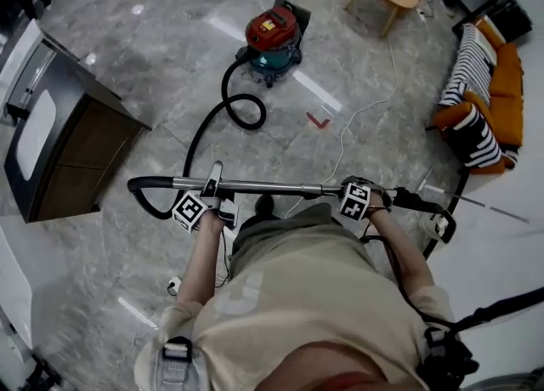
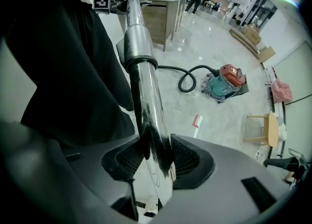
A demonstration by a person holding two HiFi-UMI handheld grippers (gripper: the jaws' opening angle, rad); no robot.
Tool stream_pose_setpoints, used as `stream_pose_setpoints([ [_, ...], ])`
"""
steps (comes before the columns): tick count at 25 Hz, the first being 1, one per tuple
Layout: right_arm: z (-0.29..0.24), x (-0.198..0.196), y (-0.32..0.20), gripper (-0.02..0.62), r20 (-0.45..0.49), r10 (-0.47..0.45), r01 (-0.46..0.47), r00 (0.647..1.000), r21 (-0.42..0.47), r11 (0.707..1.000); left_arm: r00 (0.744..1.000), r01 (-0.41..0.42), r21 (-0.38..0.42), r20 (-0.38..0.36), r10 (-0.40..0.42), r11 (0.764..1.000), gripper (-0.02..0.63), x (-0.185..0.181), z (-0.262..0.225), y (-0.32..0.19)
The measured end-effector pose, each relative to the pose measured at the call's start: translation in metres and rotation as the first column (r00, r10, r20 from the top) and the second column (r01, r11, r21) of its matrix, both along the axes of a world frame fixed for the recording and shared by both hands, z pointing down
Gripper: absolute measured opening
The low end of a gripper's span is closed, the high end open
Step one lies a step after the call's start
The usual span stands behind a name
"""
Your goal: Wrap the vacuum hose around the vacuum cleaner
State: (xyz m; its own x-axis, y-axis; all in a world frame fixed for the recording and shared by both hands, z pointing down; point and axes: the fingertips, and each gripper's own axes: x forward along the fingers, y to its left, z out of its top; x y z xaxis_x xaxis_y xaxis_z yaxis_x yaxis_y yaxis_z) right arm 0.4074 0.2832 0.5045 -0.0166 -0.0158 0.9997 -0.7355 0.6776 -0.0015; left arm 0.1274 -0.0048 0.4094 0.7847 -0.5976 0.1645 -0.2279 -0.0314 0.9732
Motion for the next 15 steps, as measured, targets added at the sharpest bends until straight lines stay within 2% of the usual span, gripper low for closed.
stream_pose_setpoints([
  [4,0.006,0.028,-0.011,0.146,0.004,0.024,-0.024,1.000,0.002,1.000,0.998,-0.049,0.040,-0.028,0.051,0.998,0.087,0.042,-0.012,-0.016],
  [7,0.012,0.052,-0.015,0.146,0.021,0.021,-0.021,1.000,0.008,1.000,0.997,-0.055,0.045,-0.045,0.057,0.997,0.098,0.072,-0.018,-0.017],
  [9,0.017,0.072,-0.015,0.146,0.037,0.004,-0.004,0.999,0.013,1.000,0.998,-0.045,0.045,-0.029,0.047,0.998,0.101,0.089,-0.017,-0.012],
  [12,0.024,0.111,-0.020,0.146,0.070,-0.035,0.032,0.997,0.038,0.999,0.999,-0.002,0.051,0.038,0.000,0.999,0.101,0.115,-0.013,-0.004],
  [15,0.030,0.155,-0.017,0.146,0.079,-0.091,0.086,0.993,0.055,0.995,0.991,0.097,0.024,0.091,-0.099,0.995,0.101,0.142,-0.013,0.018],
])
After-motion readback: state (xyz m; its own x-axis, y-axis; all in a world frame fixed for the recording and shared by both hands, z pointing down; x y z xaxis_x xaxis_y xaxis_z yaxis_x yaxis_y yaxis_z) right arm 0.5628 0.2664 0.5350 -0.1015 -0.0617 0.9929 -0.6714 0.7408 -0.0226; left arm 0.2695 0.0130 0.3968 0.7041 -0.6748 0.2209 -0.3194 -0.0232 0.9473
